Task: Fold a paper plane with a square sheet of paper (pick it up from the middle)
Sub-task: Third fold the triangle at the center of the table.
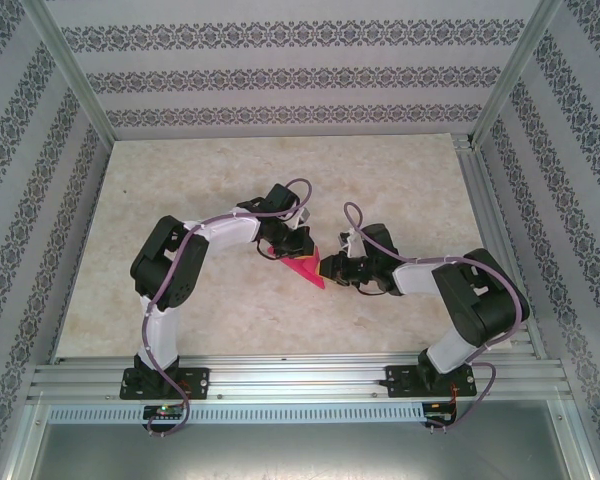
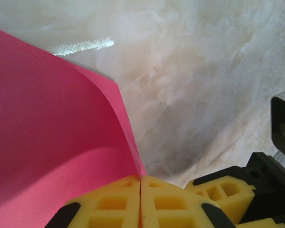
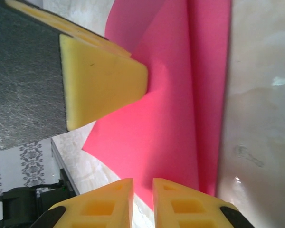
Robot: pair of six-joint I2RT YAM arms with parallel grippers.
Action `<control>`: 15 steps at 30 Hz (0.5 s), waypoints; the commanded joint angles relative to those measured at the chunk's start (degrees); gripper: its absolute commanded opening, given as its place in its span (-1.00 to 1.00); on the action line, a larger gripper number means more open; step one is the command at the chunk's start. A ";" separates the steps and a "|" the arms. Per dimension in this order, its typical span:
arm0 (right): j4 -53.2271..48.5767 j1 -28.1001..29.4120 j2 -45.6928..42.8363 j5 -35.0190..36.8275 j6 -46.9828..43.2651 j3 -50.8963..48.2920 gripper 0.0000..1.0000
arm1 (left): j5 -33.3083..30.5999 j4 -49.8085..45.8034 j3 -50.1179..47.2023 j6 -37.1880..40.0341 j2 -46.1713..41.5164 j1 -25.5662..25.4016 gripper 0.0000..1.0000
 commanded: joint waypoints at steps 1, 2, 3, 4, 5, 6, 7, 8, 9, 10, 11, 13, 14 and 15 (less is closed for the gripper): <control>5.32 0.77 0.73 -2.09 2.25 0.13 -0.62 | -0.03 -1.73 1.87 2.24 2.02 0.75 -0.80; 4.73 0.75 0.58 -1.59 2.04 0.13 -0.62 | -0.03 -1.44 1.74 2.46 2.11 0.73 -0.80; 4.05 0.73 0.62 -1.33 1.83 0.31 -0.62 | -0.31 -1.42 1.70 2.71 2.20 0.74 -0.80; 3.77 0.76 0.69 -1.49 1.59 0.44 -0.62 | -0.44 -1.35 1.69 2.82 2.33 0.68 -0.80; 3.74 0.76 0.87 -1.51 1.71 0.48 -0.62 | -0.18 -1.27 1.82 3.11 2.58 0.72 -0.79; 3.16 0.75 0.66 -0.69 1.54 0.40 -0.61 | -0.06 -1.53 2.15 3.62 2.87 0.71 -0.79; 2.29 0.76 0.54 0.00 1.19 0.41 -0.61 | -0.14 -1.90 2.36 4.11 3.12 0.71 -0.79; 0.74 0.67 0.57 0.40 0.42 0.70 -0.61 | -0.33 -2.31 2.65 4.65 3.32 0.73 -0.79; -0.64 0.59 0.83 0.21 -0.43 1.16 -0.61 | -0.47 -2.87 2.98 5.49 3.47 0.74 -0.78; -1.29 0.58 1.03 -0.08 -0.83 1.39 -0.61 | -0.81 -3.65 3.34 6.43 3.60 0.81 -0.78; -1.64 0.63 1.05 0.23 -0.96 1.53 -0.61 | -1.48 -4.41 3.77 7.14 3.76 0.82 -0.78; -1.45 0.67 0.87 0.68 -0.88 1.27 -0.61 | -0.94 -4.80 4.21 7.75 4.10 1.10 -0.78; -2.38 0.61 0.96 0.60 -1.06 1.59 -0.61 | -0.70 -5.05 4.40 8.20 4.27 1.12 -0.77; -3.54 0.61 1.04 0.73 -1.58 1.94 -0.61 | -0.91 -5.18 4.33 8.61 4.36 1.28 -0.77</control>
